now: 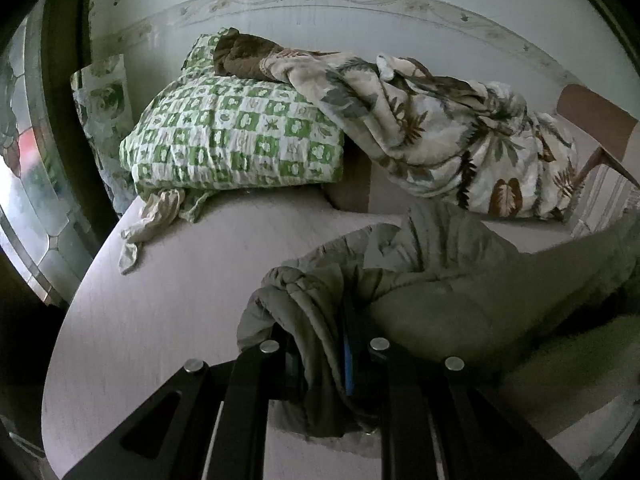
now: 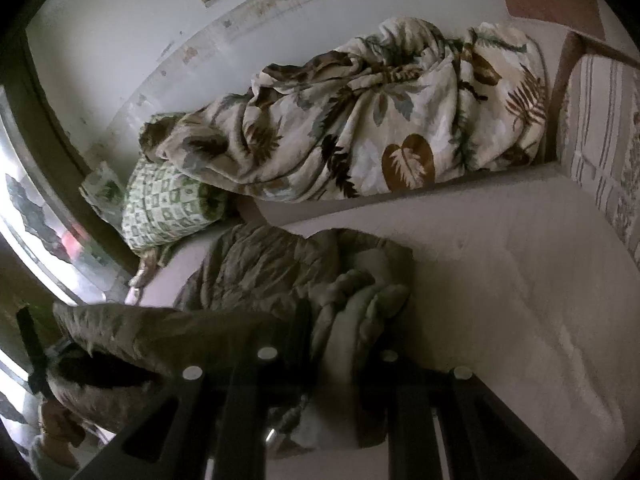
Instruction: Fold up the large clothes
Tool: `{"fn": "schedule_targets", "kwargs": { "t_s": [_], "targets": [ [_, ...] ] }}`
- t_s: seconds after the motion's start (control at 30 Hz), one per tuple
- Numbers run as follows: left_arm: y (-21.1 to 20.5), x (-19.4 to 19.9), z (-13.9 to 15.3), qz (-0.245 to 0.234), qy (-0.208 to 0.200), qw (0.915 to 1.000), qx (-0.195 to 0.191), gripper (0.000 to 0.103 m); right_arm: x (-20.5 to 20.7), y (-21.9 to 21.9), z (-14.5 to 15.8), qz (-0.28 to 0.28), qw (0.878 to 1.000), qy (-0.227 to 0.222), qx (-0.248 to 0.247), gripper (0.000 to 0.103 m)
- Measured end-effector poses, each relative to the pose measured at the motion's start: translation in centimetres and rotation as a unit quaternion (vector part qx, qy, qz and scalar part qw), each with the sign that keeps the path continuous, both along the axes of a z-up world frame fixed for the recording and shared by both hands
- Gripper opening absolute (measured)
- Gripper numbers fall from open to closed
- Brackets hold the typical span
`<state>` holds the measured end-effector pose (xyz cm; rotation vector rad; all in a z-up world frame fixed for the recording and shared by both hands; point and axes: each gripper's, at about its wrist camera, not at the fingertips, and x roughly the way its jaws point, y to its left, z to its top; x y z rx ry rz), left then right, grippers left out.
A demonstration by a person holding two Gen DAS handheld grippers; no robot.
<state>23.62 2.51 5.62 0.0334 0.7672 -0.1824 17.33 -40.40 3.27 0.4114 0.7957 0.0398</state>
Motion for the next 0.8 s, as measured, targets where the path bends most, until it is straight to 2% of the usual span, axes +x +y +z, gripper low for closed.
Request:
{"fn": "schedule_targets", "kwargs": {
  "t_s": [0.2,0.43,0.67,0.8],
  "targets": [
    [-0.7,3.8,-0.4,0.015,-0.012,0.9997,0.018,0.014,4.0,0.9,0.1,-0.010,0.997,0.000,-0.074,0.017],
    [-2.5,9.2,-1.4,0.022,-0.023,0.9985,0.045,0.014,9.5,1.2,-0.8,-0.012,0.992,0.003,-0.127,0.017],
    [-4.4,14.7,-4.9,0.032,-0.001,0.9967,0.075,0.015,15.9,1.4,-4.3,-0.012,0.987,0.036,-0.159,0.017],
    [-5.8,17.2,-7.5,0.034,0.008,0.9931,0.112,0.015,18.8,1.6,-7.0,-0.008,0.983,0.060,-0.173,0.017]
  ]
}}
